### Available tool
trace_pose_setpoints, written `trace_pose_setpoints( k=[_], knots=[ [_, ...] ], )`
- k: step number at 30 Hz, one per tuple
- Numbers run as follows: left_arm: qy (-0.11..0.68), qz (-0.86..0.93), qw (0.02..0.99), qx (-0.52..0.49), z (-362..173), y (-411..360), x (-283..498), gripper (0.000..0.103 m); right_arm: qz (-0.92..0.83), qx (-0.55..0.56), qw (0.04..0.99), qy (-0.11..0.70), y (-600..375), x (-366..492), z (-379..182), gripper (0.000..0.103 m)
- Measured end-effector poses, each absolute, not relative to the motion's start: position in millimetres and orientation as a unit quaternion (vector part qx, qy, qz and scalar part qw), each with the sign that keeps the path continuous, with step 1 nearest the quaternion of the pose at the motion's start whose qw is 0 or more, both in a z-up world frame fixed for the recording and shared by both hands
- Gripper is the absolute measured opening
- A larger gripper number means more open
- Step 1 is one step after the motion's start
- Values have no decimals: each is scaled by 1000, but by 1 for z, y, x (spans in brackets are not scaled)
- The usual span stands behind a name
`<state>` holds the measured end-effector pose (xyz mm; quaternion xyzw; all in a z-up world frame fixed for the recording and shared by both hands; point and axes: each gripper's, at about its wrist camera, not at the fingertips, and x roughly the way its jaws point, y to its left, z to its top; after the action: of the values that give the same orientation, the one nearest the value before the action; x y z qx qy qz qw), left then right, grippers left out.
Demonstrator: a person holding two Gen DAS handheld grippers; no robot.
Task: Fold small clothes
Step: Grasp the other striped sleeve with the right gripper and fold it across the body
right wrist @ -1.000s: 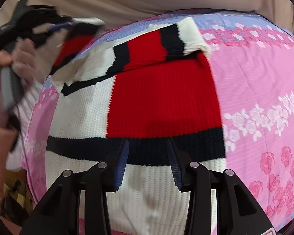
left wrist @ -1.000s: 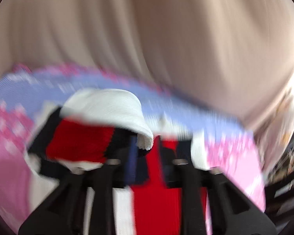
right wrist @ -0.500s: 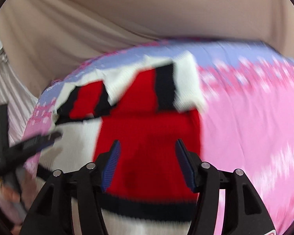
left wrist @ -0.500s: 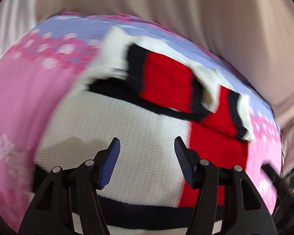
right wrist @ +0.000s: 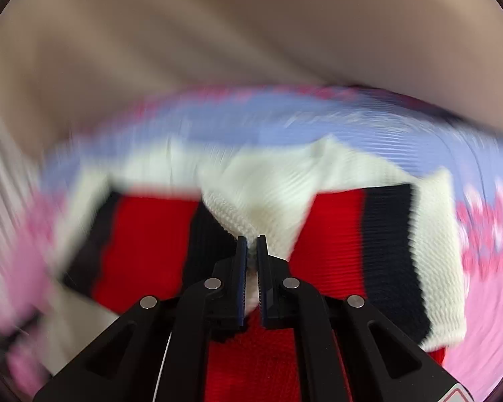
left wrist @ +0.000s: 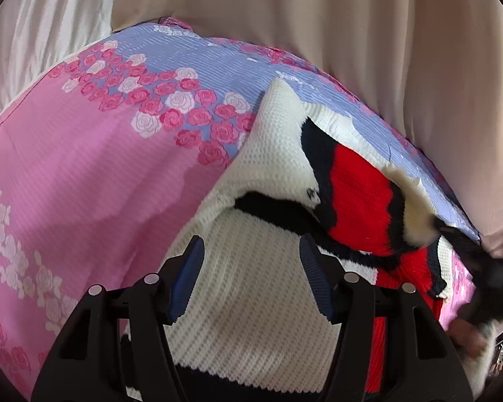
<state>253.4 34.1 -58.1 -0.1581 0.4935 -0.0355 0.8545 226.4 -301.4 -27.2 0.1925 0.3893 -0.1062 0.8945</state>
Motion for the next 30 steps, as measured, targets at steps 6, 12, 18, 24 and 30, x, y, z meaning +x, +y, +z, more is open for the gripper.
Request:
trace_pose_setpoints(
  k=[6, 12, 18, 24, 30],
  knots=[
    [510, -32, 844, -163, -77, 27, 276, 57, -184, 304, 837, 416, -373, 151, -65, 10],
    [507, -48, 829, -230, -78, 33, 280, 57, -153, 294, 864, 380, -365, 163, -42, 56],
    [512, -62, 795, -320, -79, 52, 280, 61, -172, 280, 849, 413, -365, 210, -63, 67],
    [523, -67, 743, -413, -99, 56, 287, 61, -145, 342, 829, 418, -371, 216, -85, 7],
    [502, -26, 724, -472, -108, 74, 302, 61, -148, 328, 874, 325, -380, 171, -24, 6]
  ],
)
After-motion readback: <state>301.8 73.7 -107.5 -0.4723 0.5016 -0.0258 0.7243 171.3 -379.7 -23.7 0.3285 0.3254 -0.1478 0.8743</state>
